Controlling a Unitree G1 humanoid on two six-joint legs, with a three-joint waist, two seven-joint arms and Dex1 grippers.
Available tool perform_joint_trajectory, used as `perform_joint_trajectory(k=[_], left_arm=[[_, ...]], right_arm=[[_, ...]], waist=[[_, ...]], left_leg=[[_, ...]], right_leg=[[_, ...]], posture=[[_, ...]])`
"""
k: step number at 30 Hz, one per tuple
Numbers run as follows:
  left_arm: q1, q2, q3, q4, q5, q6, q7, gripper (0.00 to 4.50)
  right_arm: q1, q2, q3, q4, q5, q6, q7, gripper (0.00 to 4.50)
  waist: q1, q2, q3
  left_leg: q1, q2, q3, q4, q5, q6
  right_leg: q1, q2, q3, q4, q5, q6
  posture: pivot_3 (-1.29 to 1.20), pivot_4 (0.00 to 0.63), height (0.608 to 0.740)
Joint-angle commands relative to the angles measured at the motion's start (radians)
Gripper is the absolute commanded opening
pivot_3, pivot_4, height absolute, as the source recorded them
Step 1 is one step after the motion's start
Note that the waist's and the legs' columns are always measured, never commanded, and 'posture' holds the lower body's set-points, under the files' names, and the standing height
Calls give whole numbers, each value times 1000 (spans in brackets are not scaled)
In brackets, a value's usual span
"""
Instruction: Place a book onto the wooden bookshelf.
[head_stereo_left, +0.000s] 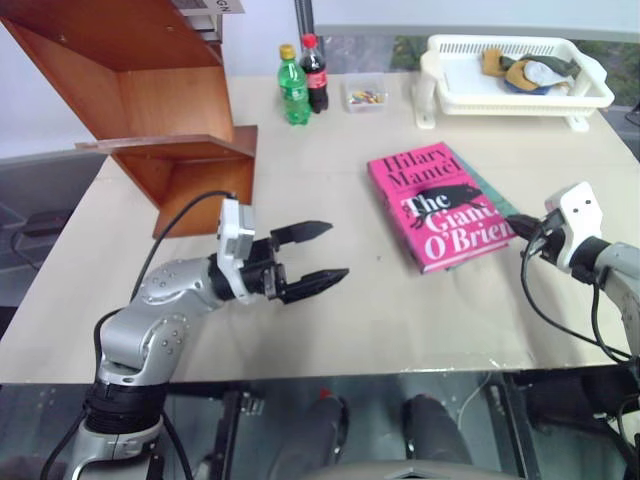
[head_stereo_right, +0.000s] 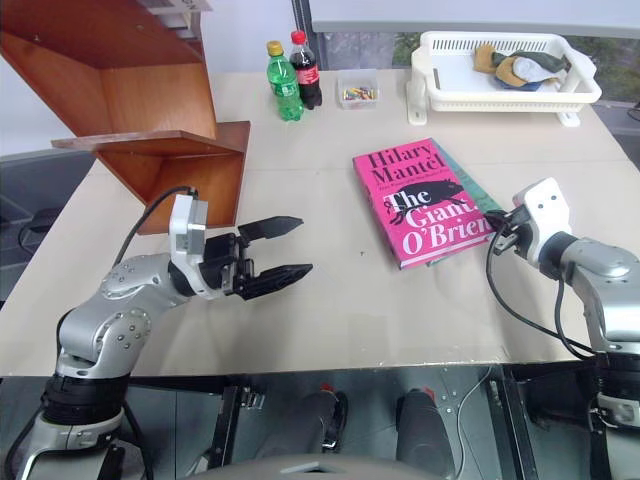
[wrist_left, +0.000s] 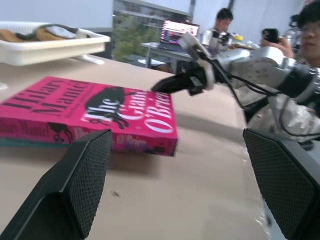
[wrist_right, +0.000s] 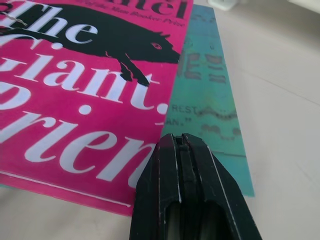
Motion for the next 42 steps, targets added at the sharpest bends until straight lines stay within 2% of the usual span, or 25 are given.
perform_joint_trajectory(k=[1,3,6,9,10,11,14,18,22,25,26,28,30,31,42], left_arm=[[-38,-30,10,5,27,68,154,4500],[-65,-46,-5,13,5,162,221,4500],[-129,-91,11,82,-115,307,241,4500],[-226,-214,57,209,-170,417,409,4500],[-261,-248,66,264,-166,444,459,4500],[-288,-269,71,309,-158,462,487,4500],[-368,-334,101,456,-165,500,547,4500],[-490,-420,157,670,-154,478,590,4500],[-607,-474,205,865,-140,424,589,4500],[-690,-492,206,1010,-97,373,543,4500],[-709,-494,204,1045,-82,359,529,4500],[-734,-495,203,1100,-58,338,504,4500],[-752,-496,202,1141,-39,326,480,4500],[-762,-499,203,1160,-32,320,470,4500],[-842,-518,239,1331,40,246,412,4500]], right_arm=[[20,-14,-91,-99,32,1,-20,27],[63,-26,-130,-163,54,28,-18,27],[143,-34,-194,-273,92,69,-17,27],[258,1,-291,-473,174,121,-41,1381],[292,17,-317,-539,201,137,-56,1653],[319,28,-333,-592,222,149,-68,2213],[390,60,-360,-730,307,191,-97,2213],[458,95,-330,-870,314,200,-170,2213],[484,118,-261,-961,296,213,-250,2213],[498,118,-223,-980,367,190,-296,2213],[502,113,-216,-980,385,178,-316,2773],[525,82,-204,-980,407,137,-344,3275],[554,47,-195,-980,423,87,-371,4276],[576,30,-191,-980,432,60,-381,4413],[802,-161,-76,-980,345,-238,-571,4413]], waist=[[4,0,0],[6,0,0],[17,0,0],[28,-1,0],[27,-1,0],[26,-1,0],[23,-2,0],[26,-4,1],[25,-7,2],[25,-8,2],[24,-8,2],[23,-8,2],[22,-8,2],[22,-8,2],[21,-10,3]], left_leg=[[0,0,0,0,0,0],[0,0,0,0,0,0],[-1,0,-1,0,0,0],[-1,0,-1,1,0,0],[-1,0,-2,2,0,0],[-2,0,-2,3,0,0],[-2,0,-2,3,0,0],[-2,0,-1,4,0,0],[-2,-1,0,5,0,0],[-2,-1,-1,5,0,0],[-2,-1,0,5,0,0],[-2,-1,0,5,0,0],[-2,-1,1,4,-1,1],[-2,-1,1,4,-1,1],[-2,-1,0,5,0,1]], right_leg=[[0,0,0,0,0,0],[0,0,0,0,0,0],[0,0,-1,0,0,0],[0,0,-1,0,0,0],[0,0,-2,0,0,1],[0,0,-2,1,0,1],[0,0,-2,1,1,1],[0,1,-1,1,1,3],[0,1,0,1,1,3],[0,1,-1,1,1,3],[0,0,0,1,1,3],[0,0,0,0,2,3],[0,0,1,0,2,3],[0,0,1,0,2,3],[0,1,0,1,2,4]], posture=[[0,150,740],[0,150,740],[0,150,740],[0,150,740],[0,150,740],[0,150,740],[0,150,740],[0,150,740],[0,150,740],[0,150,740],[0,150,740],[0,150,740],[0,150,740],[0,150,740],[0,150,740]])
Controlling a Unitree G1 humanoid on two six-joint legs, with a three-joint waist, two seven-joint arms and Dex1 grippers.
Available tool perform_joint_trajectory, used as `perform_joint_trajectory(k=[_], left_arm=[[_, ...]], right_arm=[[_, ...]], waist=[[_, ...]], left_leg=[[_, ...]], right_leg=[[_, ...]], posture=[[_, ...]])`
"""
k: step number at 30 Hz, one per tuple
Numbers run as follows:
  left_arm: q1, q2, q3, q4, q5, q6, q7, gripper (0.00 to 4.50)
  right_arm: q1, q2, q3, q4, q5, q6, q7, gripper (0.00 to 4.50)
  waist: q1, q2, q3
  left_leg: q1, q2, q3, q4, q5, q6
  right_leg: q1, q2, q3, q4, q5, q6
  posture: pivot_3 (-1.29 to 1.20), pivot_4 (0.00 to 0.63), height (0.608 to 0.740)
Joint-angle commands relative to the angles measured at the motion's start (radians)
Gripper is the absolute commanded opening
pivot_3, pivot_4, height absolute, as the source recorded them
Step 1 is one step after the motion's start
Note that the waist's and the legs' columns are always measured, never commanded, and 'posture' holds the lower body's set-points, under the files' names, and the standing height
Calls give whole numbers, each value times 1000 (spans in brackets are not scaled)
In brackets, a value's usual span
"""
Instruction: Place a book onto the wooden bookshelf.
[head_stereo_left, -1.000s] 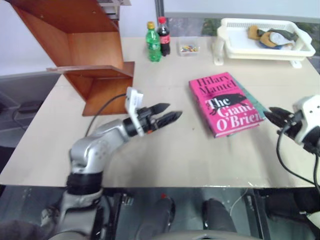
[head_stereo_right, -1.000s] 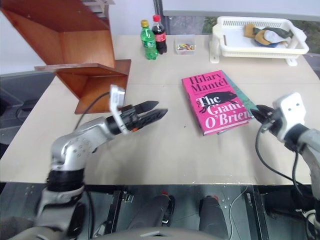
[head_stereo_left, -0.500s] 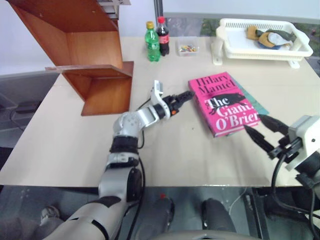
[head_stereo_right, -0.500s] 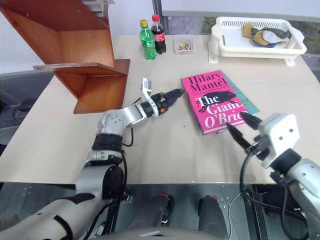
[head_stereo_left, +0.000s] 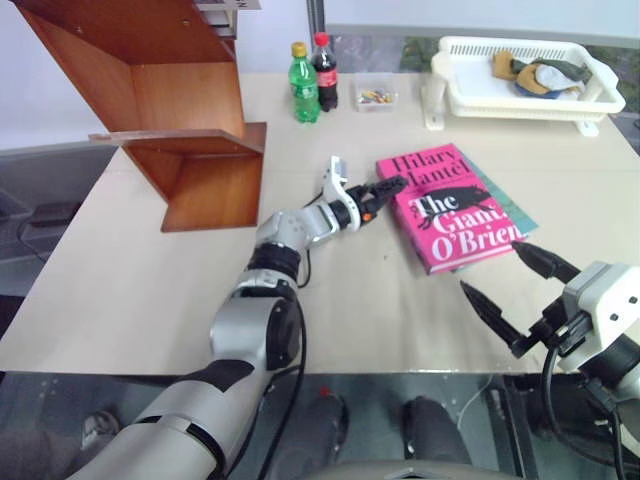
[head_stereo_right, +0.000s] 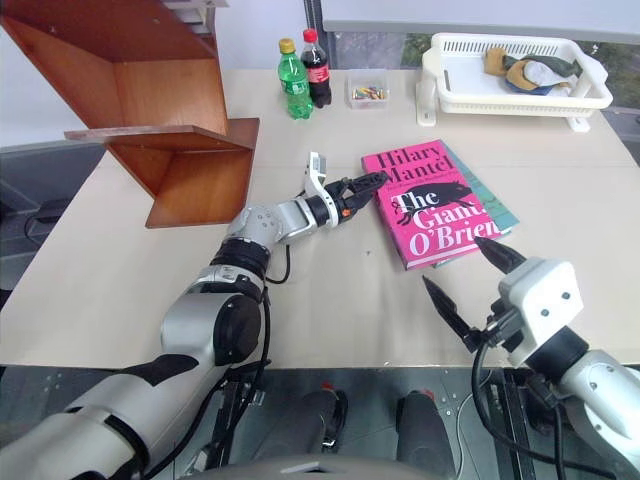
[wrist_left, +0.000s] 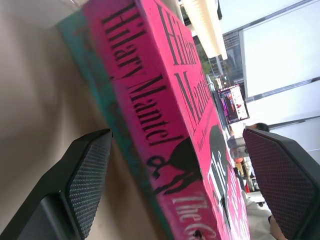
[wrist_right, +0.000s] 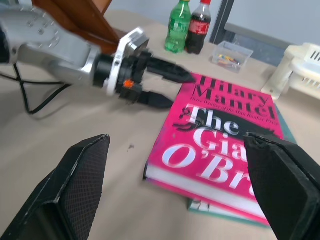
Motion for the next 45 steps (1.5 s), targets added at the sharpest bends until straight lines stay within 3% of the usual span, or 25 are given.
perform_joint_trajectory(k=[1,6,11,21,27,28,39,45], left_arm=[[-34,-3,16,18,18,-21,-26,4500],[-52,-10,30,53,38,-40,-37,4500],[-62,-13,41,67,43,-44,-39,3173],[-74,-20,86,92,50,-48,-26,3173],[-79,-27,107,104,55,-56,-23,1140],[-80,-28,110,106,57,-57,-22,1012],[-88,-21,136,111,57,-56,-21,1012],[-68,10,174,18,10,19,-7,1012]], right_arm=[[22,-34,11,-34,-23,-82,-55,4413],[64,-73,12,-34,-34,-129,-105,4413],[80,-97,26,-34,-43,-153,-141,4500],[90,-139,29,-34,-32,-167,-184,4500],[82,-150,25,-34,-22,-160,-193,4500],[82,-151,25,-34,-22,-160,-194,4500],[59,-140,27,-34,-25,-129,-191,4500],[22,-127,39,-34,-27,-98,-181,4500]], waist=[[0,0,0],[2,-1,0],[2,-2,1],[2,-2,1],[2,-3,1],[2,-3,0],[2,-4,0],[0,-4,0]], left_leg=[[0,0,0,0,0,0],[0,0,0,1,0,0],[0,0,0,1,0,0],[0,0,0,1,0,0],[0,0,0,1,0,0],[0,0,0,1,0,0],[0,0,0,3,0,0],[0,0,0,4,0,0]], right_leg=[[0,0,0,0,0,0],[0,0,0,0,0,0],[0,0,0,0,0,0],[1,0,0,0,0,1],[1,0,0,0,0,1],[1,0,0,0,0,1],[2,0,0,1,1,1],[2,0,0,1,1,1]], posture=[[0,150,740],[0,150,740],[0,150,740],[0,150,740],[0,150,740],[0,150,740],[0,150,740],[0,150,740]])
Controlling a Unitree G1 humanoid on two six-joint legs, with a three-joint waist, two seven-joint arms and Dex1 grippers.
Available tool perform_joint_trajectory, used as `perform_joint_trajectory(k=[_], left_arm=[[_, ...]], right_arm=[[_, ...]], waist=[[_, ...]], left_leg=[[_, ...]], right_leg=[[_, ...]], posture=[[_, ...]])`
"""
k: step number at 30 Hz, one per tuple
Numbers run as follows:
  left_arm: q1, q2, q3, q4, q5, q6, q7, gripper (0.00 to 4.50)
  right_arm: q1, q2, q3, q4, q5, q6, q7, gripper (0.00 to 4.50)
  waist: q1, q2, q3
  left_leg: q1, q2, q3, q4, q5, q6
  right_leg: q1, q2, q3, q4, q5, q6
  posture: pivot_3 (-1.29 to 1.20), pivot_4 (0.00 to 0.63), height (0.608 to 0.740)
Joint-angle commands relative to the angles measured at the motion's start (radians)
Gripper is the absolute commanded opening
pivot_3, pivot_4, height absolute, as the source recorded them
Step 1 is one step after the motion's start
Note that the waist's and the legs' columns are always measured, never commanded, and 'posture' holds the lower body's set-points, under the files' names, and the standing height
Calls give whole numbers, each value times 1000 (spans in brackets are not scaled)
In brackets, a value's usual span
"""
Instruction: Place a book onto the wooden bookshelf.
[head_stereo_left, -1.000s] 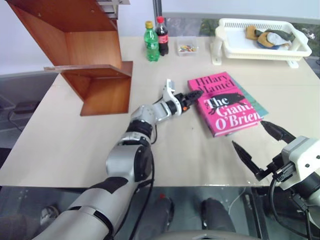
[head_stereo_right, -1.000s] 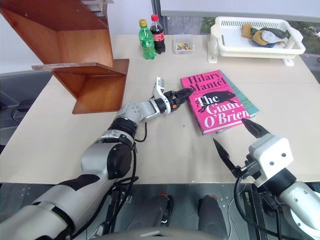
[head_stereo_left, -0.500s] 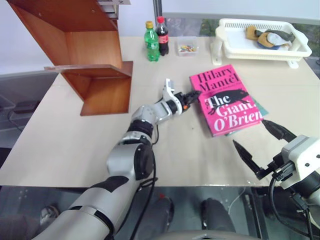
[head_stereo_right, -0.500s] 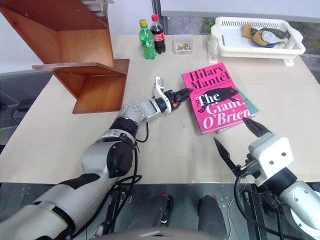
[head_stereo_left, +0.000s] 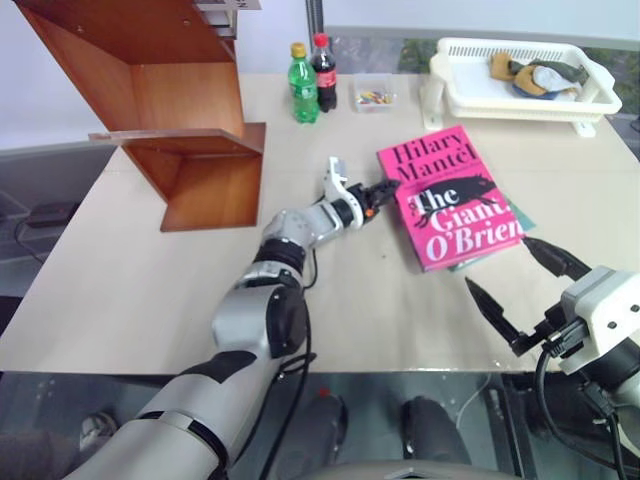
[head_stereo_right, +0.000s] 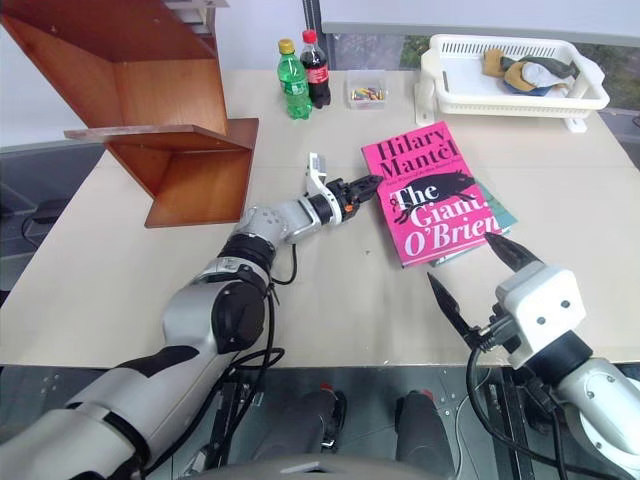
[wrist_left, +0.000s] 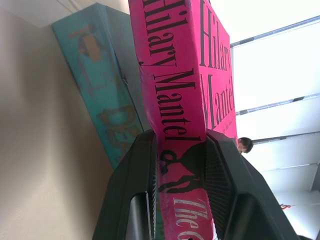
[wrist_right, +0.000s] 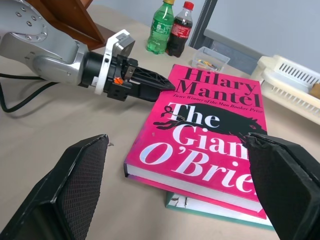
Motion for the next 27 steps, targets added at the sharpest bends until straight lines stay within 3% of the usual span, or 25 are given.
perform_joint_trajectory(k=[1,4,8,10,13,16,19,27], left_arm=[[-4,21,34,-107,-48,49,6,1012],[54,28,25,-333,-83,112,35,1012],[200,79,-151,-825,-70,131,-56,1012],[223,109,-170,-975,-113,161,-58,1012],[244,187,-241,-1129,-65,103,-100,1012],[290,331,-420,-1242,171,-114,-156,1012],[299,403,-507,-1272,323,-363,-209,1012],[238,605,-569,-1269,735,-798,-155,1012]], right_arm=[[-28,15,4,-34,0,14,1,4500],[-74,32,15,-34,6,50,22,4500],[-162,73,31,-26,23,116,70,4500],[-214,96,43,-10,32,141,101,4500],[-283,138,54,16,55,168,143,4500],[-326,170,59,44,58,186,185,4500],[-370,195,75,82,46,195,232,4500],[-483,262,118,168,12,205,324,4500]], waist=[[-1,0,0],[-1,0,0],[-11,-1,1],[-11,-1,1],[3,-1,0],[2,-1,0],[3,0,-1],[0,0,0]], left_leg=[[0,0,0,0,0,0],[0,0,0,0,0,0],[-1,1,1,0,0,0],[-1,1,1,0,0,0],[0,1,1,2,0,0],[1,1,1,2,0,0],[2,1,2,2,0,0],[1,2,3,-1,0,0]], right_leg=[[0,0,0,0,0,0],[0,0,0,0,0,0],[-1,0,1,0,0,0],[-1,0,2,0,0,-1],[0,0,1,0,1,-2],[2,1,1,-1,2,-2],[2,1,2,-1,2,-2],[-1,1,3,-2,2,-3]], posture=[[0,150,740],[0,150,740],[0,150,740],[0,150,740],[0,150,740],[0,150,740],[0,150,740],[0,150,740]])
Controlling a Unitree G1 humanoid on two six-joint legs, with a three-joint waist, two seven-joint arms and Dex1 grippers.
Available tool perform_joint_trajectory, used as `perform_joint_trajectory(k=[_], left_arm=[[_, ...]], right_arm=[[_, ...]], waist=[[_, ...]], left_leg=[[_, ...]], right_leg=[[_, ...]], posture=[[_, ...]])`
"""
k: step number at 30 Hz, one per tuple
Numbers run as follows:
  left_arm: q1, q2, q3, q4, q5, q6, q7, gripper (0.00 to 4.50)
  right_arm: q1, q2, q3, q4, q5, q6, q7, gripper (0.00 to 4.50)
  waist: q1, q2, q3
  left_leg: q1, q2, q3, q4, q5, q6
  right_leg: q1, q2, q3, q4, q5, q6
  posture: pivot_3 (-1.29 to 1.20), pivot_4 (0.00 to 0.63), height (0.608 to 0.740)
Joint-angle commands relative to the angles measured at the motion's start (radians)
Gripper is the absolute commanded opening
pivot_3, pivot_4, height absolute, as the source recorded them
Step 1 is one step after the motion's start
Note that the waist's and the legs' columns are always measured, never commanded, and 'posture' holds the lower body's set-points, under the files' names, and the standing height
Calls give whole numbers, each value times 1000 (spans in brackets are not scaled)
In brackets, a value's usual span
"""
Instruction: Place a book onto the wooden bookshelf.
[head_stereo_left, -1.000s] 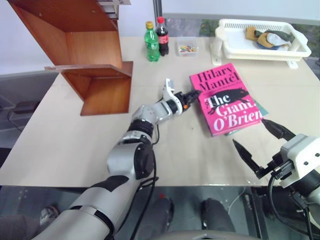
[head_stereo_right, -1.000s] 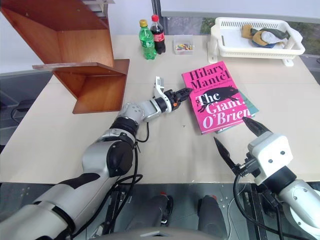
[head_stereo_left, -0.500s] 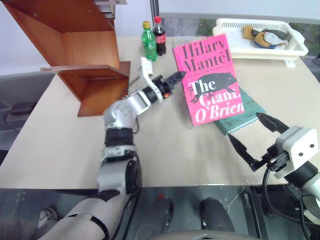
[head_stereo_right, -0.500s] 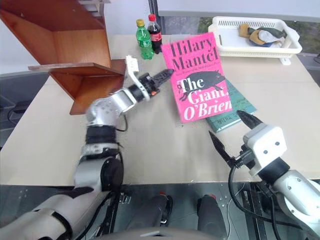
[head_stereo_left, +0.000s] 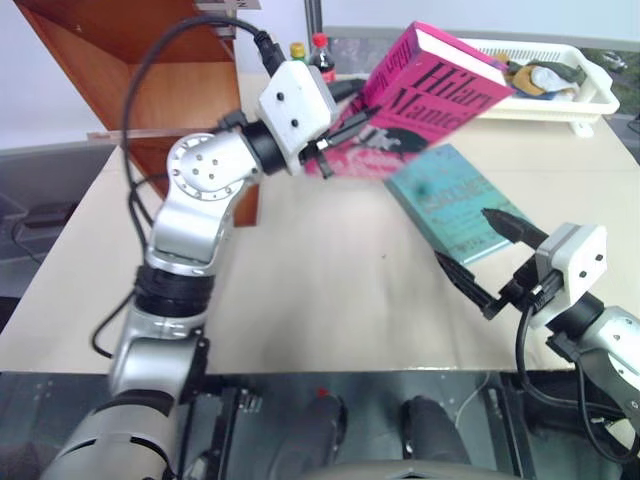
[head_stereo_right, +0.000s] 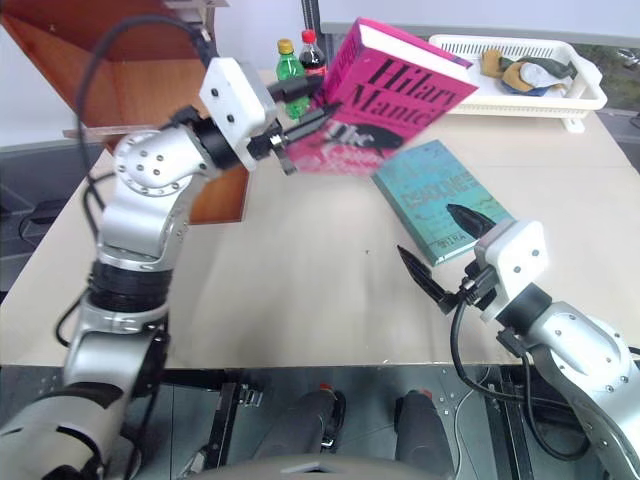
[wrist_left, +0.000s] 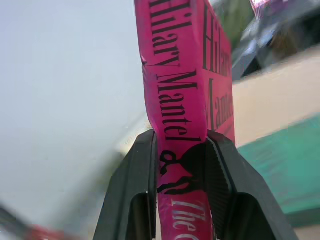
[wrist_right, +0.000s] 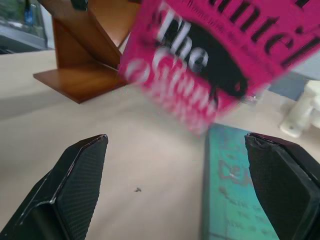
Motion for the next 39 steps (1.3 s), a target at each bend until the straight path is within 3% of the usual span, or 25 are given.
perform_joint_trajectory(k=[1,4,8,20,31,39], left_arm=[[-45,93,6,-21,195,-176,55,1012],[-60,143,24,-5,280,-220,88,1012],[-80,278,67,25,374,-233,72,1012],[62,529,147,12,358,-87,-119,1012],[137,488,182,-213,260,-34,-151,1012],[202,572,266,-269,329,92,-175,1012]], right_arm=[[-51,26,16,19,-21,-2,47,4500],[-93,53,43,58,-42,-5,83,4500],[-179,108,100,150,-82,-34,153,4500],[-324,221,153,315,-165,-96,300,4500],[-377,279,163,426,-219,-159,382,4500],[-395,300,161,460,-228,-176,412,4500]], waist=[[0,0,0],[1,0,0],[-6,-1,1],[-49,0,1],[-46,0,1],[-53,0,2]], left_leg=[[0,0,0,0,0,0],[0,0,0,-1,0,0],[0,0,0,-1,0,0],[1,2,0,-3,0,0],[3,5,1,-3,0,0],[0,5,1,-4,0,-1]], right_leg=[[0,0,0,0,0,0],[-1,0,0,0,0,0],[-1,1,0,0,0,0],[-2,3,0,1,0,0],[-2,6,1,3,2,-2],[-4,6,1,1,2,-2]], posture=[[0,150,740],[0,150,740],[0,150,740],[0,150,740],[0,150,740],[0,150,740]])
